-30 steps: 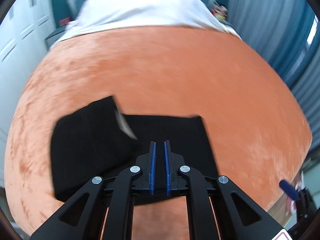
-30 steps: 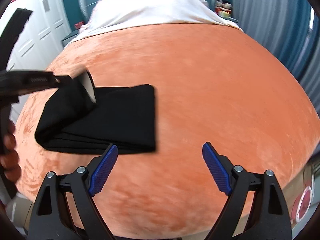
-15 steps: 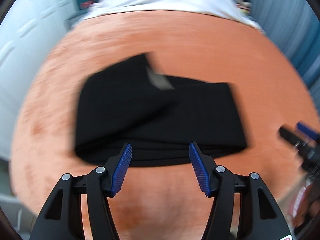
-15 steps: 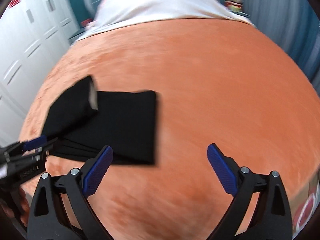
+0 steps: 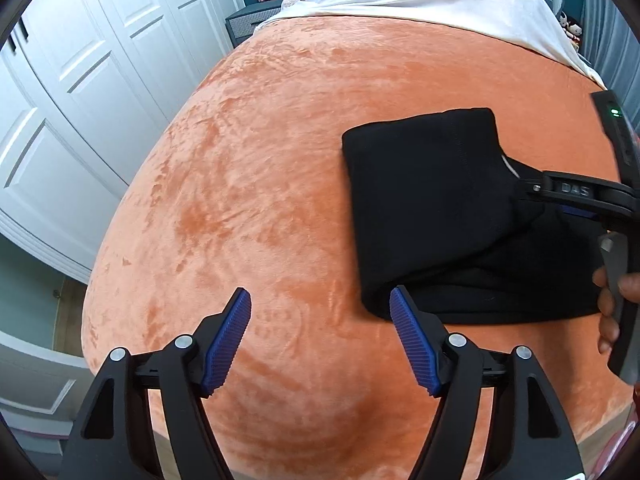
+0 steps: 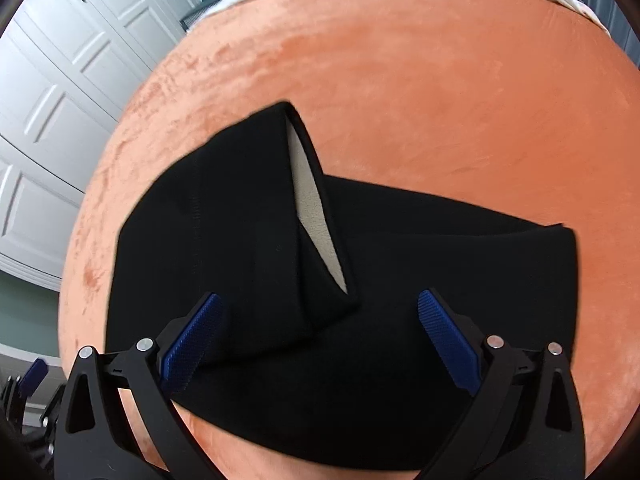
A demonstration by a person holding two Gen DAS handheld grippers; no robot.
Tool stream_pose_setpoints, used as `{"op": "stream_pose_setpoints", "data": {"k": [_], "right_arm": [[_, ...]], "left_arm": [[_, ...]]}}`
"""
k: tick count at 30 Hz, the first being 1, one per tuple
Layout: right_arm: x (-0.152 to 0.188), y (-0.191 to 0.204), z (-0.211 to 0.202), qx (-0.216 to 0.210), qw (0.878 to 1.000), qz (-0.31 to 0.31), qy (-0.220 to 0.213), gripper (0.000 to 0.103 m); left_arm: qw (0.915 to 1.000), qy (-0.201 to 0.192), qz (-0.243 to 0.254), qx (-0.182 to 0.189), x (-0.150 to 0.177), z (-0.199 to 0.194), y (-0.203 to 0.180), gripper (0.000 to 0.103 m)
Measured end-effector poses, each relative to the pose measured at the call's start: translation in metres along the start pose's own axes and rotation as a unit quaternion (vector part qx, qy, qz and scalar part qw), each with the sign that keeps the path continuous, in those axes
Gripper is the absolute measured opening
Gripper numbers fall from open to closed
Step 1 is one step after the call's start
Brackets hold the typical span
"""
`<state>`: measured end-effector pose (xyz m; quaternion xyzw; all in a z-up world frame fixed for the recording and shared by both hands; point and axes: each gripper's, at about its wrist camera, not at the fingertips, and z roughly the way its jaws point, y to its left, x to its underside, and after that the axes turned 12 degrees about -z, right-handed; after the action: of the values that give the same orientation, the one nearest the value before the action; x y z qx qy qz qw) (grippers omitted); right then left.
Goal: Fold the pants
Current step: 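Pinch the folded edge with the right gripper and tug it straight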
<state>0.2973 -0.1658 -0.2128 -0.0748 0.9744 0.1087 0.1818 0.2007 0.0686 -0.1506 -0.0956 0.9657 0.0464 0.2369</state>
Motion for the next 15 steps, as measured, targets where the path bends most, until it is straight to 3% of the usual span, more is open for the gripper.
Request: {"op": "stream_pose_setpoints", "data": {"k": [2, 3, 5, 6, 8, 12, 15], "right_arm": [[0.002, 0.007, 0.008, -0.011, 1.000, -0.002, 0.001, 0.091], [0.002, 0.011, 0.009, -0.004, 1.000, -0.009, 0.002, 0.070], [0.002, 0.025, 0.005, 0.027, 0.999, -0.037, -0.004, 0.057], [0.002, 0.026, 0.000, 0.020, 0.999, -0.042, -0.008, 0.036], [0.002, 0.031, -0.018, 0.025, 0.998, -0.053, -0.028, 0.021], [0.016, 0.017, -0.084, 0.042, 0.994, -0.044, -0.086, 0.017], [0.052, -0.017, -0.126, 0.072, 0.991, -0.005, -0.109, 0.017]], "left_arm": [[1.0000, 0.008, -0.003, 0.004, 0.002, 0.004, 0.000, 0.070], [0.9999, 0.013, -0.007, 0.007, 0.003, 0.005, 0.001, 0.070], [0.9997, 0.018, -0.009, 0.012, 0.003, 0.007, 0.001, 0.070], [0.9997, 0.019, -0.009, 0.012, 0.003, 0.008, 0.001, 0.070], [0.9997, 0.017, -0.008, 0.013, 0.003, 0.007, -0.001, 0.070], [0.9998, 0.010, -0.005, 0.017, 0.004, -0.001, -0.006, 0.070], [0.9998, 0.007, 0.000, 0.019, 0.007, -0.006, -0.013, 0.072]]}}
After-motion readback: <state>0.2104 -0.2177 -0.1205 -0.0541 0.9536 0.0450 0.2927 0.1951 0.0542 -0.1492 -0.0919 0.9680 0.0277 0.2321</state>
